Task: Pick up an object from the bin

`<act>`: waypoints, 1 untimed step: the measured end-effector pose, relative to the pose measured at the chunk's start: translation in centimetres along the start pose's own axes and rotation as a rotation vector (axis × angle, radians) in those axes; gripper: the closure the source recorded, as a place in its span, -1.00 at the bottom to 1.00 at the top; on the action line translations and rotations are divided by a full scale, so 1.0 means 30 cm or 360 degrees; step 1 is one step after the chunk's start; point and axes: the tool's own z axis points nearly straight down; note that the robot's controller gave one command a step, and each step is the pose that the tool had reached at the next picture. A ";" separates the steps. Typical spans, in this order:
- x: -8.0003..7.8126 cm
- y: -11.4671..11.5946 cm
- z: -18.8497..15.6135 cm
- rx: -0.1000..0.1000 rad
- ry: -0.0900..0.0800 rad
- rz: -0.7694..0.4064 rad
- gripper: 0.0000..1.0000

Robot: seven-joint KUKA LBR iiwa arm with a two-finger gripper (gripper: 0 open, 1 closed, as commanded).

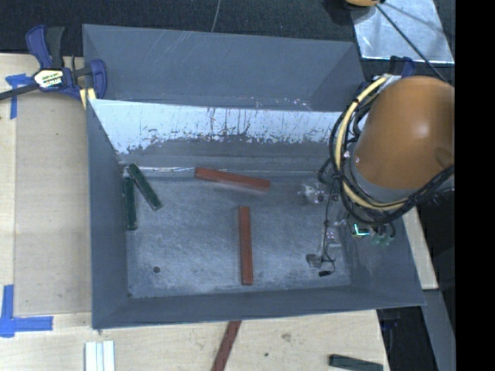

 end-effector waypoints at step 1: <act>-0.005 0.000 -0.012 0.0000 -0.0013 0.0000 -1.00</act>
Offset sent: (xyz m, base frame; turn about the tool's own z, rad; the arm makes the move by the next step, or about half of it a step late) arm 0.0057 0.0444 -0.1251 0.0508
